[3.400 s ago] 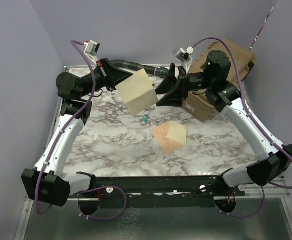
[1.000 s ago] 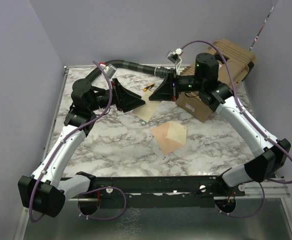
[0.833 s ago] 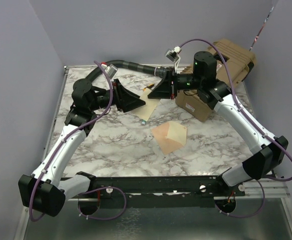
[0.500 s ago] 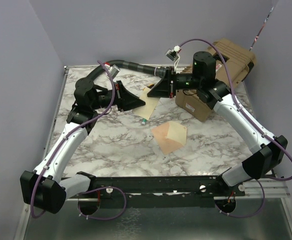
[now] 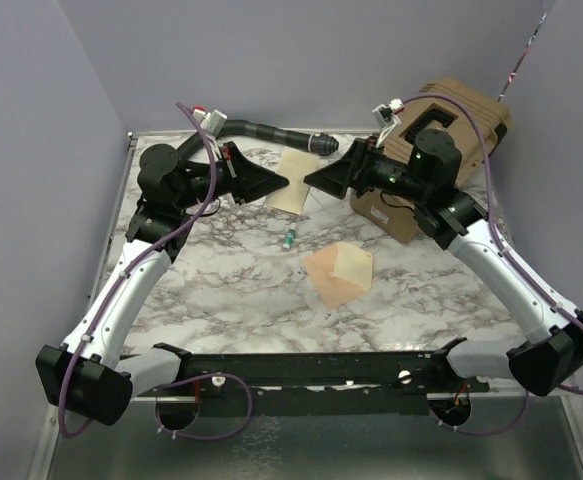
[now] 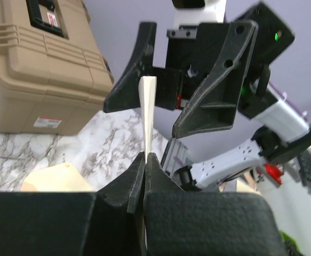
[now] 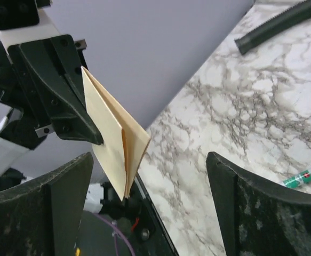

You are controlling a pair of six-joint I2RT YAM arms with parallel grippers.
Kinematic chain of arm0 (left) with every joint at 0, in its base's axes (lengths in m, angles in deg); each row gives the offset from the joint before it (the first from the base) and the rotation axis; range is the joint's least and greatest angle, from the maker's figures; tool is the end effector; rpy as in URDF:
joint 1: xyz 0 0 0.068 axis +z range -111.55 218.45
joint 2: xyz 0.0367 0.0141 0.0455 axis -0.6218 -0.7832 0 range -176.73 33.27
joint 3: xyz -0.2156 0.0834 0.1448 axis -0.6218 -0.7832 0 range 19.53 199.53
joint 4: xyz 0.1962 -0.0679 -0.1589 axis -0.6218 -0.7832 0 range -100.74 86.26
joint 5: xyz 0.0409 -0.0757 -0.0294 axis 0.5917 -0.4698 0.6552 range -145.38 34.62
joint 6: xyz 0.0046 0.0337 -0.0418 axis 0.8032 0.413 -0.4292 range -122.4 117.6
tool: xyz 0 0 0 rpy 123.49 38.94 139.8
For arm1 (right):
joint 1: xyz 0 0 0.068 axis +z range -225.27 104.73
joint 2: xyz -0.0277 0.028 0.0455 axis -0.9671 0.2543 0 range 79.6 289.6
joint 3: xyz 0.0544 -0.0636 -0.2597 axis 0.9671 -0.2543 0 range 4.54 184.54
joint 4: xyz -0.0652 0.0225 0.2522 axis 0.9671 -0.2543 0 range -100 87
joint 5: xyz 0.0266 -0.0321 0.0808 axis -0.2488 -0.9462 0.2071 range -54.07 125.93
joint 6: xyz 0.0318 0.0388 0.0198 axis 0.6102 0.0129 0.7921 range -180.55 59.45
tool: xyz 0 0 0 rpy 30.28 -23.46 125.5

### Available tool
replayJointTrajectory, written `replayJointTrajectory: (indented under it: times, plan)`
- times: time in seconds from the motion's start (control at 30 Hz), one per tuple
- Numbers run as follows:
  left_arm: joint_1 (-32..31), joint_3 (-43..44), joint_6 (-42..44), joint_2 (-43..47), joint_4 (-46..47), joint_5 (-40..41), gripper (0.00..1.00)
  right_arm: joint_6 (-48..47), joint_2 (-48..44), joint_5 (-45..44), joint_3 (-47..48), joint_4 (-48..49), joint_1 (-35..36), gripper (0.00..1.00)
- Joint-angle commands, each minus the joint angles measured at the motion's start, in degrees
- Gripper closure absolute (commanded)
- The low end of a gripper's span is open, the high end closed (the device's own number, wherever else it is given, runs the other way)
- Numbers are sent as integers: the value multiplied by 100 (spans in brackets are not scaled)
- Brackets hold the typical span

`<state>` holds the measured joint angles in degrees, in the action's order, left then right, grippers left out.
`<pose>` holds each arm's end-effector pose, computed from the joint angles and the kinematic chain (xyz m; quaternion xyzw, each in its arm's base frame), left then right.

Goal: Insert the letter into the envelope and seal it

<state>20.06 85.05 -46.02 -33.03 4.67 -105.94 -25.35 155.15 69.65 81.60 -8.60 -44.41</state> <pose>0.2337 -0.1066 0.4246 0.1836 0.6513 -0.5915 0.4384 0.2481 0.1713 0.4282 -0.1709 0.7075 0.5334 0.4310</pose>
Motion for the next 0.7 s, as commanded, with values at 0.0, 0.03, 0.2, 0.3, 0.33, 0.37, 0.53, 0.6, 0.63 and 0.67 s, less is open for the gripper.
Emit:
replayJointTrajectory:
  times: [0.0, 0.03, 0.2, 0.3, 0.33, 0.37, 0.53, 0.6, 0.63, 0.67]
  plan:
    - [-20, 207, -893, -9, 526, 488, 100, 1207, -420, -935, -518, 1127, 26, 8]
    - [-19, 214, -1017, -25, 584, 553, 100, 1406, -414, -799, -607, 1366, 24, 8]
    - [-36, 134, -1491, -66, 947, 709, 100, 2317, -135, 278, -674, 2731, 26, 11]
    - [-59, 57, -1782, -82, 1203, 771, 100, 2655, 89, 608, -596, 3084, 20, 24]
    - [-76, 36, -1857, -89, 1260, 801, 100, 2692, 137, 667, -573, 3140, 32, 31]
    - [-89, 20, -1902, -97, 1288, 824, 100, 2731, 167, 707, -566, 3220, 35, 37]
    - [-180, -74, -2035, -94, 1423, 905, 100, 2863, 258, 786, -512, 3419, 28, 53]
    - [-199, -103, -2042, -80, 1452, 933, 100, 2905, 304, 826, -499, 3483, 34, 62]
    - [-200, -115, -2044, -76, 1451, 946, 100, 2919, 310, 829, -499, 3513, 34, 69]
    - [-200, -124, -2047, -65, 1450, 957, 100, 2922, 305, 811, -503, 3507, 35, 75]
